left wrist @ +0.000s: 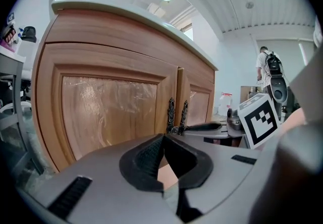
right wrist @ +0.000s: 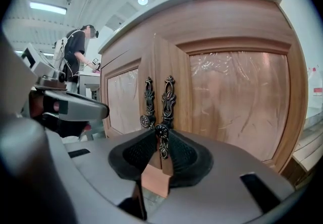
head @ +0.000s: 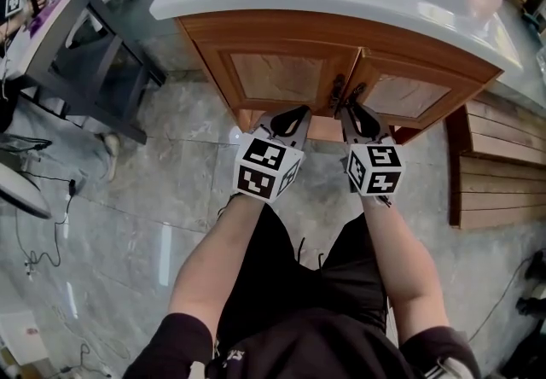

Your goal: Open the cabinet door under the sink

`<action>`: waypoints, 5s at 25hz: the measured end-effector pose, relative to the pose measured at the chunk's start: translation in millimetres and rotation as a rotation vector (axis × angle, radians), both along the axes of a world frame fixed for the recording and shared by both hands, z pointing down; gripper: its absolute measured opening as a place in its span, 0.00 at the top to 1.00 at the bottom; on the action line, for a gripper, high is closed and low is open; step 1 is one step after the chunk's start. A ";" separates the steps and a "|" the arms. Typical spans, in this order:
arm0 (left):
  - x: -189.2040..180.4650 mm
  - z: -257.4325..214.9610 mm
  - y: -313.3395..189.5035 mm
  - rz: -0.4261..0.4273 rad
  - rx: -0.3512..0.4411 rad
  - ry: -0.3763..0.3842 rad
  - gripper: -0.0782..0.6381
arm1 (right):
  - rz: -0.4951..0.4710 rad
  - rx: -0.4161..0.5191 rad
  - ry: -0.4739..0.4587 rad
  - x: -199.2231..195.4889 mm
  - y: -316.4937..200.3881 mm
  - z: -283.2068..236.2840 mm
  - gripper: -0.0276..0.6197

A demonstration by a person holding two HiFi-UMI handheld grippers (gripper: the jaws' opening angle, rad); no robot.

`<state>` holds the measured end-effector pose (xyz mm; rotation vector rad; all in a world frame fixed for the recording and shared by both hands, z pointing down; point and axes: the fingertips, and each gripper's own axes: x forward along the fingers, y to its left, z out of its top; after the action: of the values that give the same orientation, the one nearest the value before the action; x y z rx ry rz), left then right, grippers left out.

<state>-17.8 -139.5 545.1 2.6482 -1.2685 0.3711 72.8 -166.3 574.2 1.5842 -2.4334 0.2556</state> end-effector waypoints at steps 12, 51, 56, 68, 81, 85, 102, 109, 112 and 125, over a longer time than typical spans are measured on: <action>57.0 -45.3 2.8 0.253 0.086 0.050 0.67 | -0.089 -0.019 0.024 2.0 29.2 2.5 0.82; 131.1 -74.9 38.0 0.469 -0.141 -0.107 0.75 | 0.110 -0.493 -0.012 102.4 158.2 -34.4 0.86; 136.2 -75.6 48.7 0.454 -0.154 -0.112 0.75 | 0.118 -0.479 -0.029 116.7 170.6 -46.1 0.88; 149.0 -74.6 82.3 0.468 -0.176 -0.133 0.75 | 0.124 -0.453 -0.050 120.3 188.4 -70.0 0.88; 173.2 -75.5 124.9 0.508 -0.197 -0.091 0.73 | 0.177 -0.443 -0.065 144.0 215.7 -71.0 0.88; 177.5 -65.4 140.5 0.520 -0.231 -0.086 0.73 | 0.201 -0.458 -0.064 152.8 230.4 -66.7 0.88; 246.9 -72.7 188.7 0.639 -0.247 -0.041 0.70 | 0.338 -0.468 -0.075 206.0 273.1 -70.5 0.88; 267.9 -74.0 194.2 0.621 -0.247 -0.022 0.69 | 0.388 -0.487 -0.085 225.4 299.4 -66.5 0.88; 279.4 -72.7 199.2 0.640 -0.233 -0.039 0.69 | 0.406 -0.489 -0.092 231.3 304.8 -65.8 0.88; 291.5 -85.8 187.3 0.622 -0.166 -0.033 0.76 | 0.400 -0.489 -0.097 235.4 303.0 -66.2 0.88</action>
<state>273.7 47.8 459.3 2.8334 -0.3623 0.5739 308.2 136.7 508.0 1.8205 -1.8806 0.9330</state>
